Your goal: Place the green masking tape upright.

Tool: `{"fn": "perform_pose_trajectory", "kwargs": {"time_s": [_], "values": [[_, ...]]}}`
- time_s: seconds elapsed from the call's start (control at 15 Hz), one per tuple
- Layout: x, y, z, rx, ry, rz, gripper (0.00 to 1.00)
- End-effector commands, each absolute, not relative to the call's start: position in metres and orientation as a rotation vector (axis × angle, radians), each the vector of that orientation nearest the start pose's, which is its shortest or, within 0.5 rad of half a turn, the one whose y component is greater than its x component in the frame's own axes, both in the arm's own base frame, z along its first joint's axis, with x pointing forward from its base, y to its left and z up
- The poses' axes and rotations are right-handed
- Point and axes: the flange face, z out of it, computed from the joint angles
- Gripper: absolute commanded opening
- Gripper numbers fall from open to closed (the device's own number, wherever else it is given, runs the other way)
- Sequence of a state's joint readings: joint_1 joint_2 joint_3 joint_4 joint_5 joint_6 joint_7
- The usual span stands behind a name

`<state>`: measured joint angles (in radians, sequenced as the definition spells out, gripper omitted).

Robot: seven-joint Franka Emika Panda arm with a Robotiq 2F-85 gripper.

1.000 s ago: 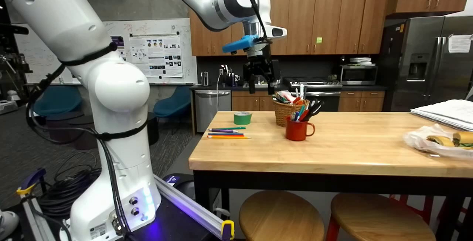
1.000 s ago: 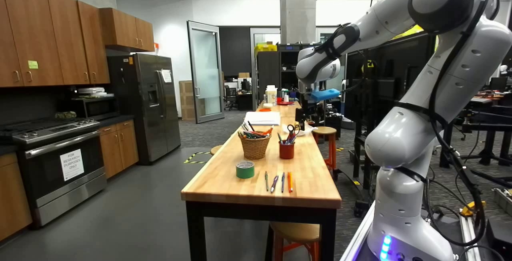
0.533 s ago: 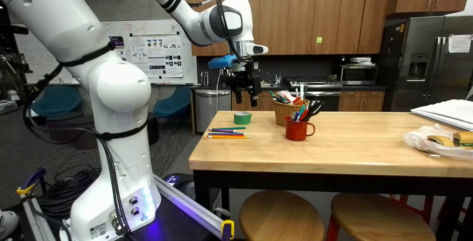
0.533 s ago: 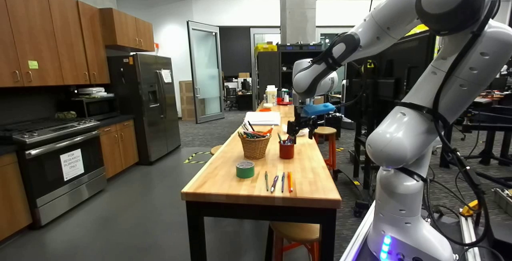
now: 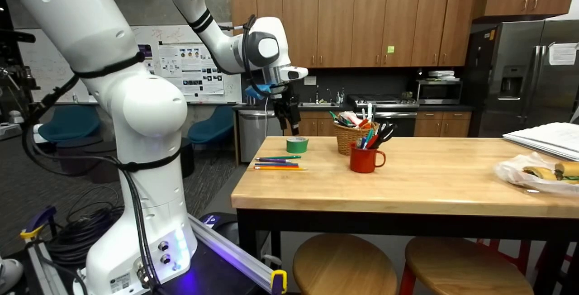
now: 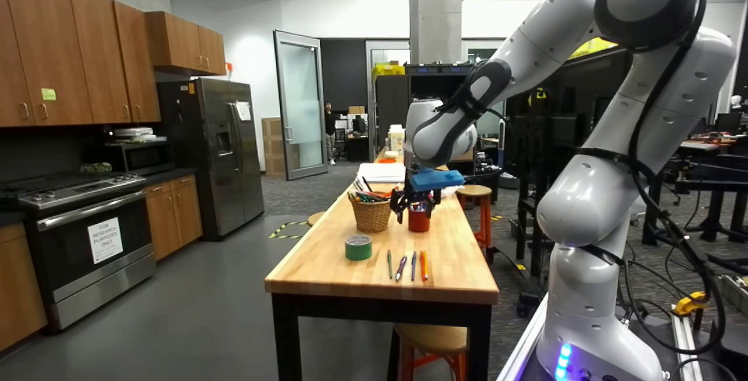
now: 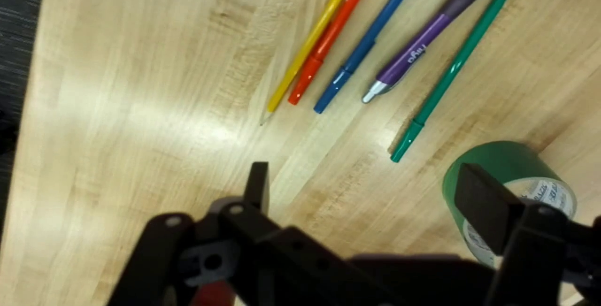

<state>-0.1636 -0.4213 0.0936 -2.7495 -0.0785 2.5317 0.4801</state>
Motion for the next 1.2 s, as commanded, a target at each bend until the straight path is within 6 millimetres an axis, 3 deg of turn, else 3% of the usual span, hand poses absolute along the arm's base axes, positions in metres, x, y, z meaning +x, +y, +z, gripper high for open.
{"fn": "perform_pose_trajectory", "kwargs": {"time_s": [0.0,0.27,0.53,1.13], "values": [[0.408,-0.002,0.34,-3.021,0.949,-0.335,1.0],[0.424,0.032,0.316,-2.998,1.029,-0.261,1.0],[0.438,0.053,0.306,-3.01,0.953,-0.223,1.0],[0.468,0.051,0.32,-2.971,0.93,-0.263,1.0]]}}
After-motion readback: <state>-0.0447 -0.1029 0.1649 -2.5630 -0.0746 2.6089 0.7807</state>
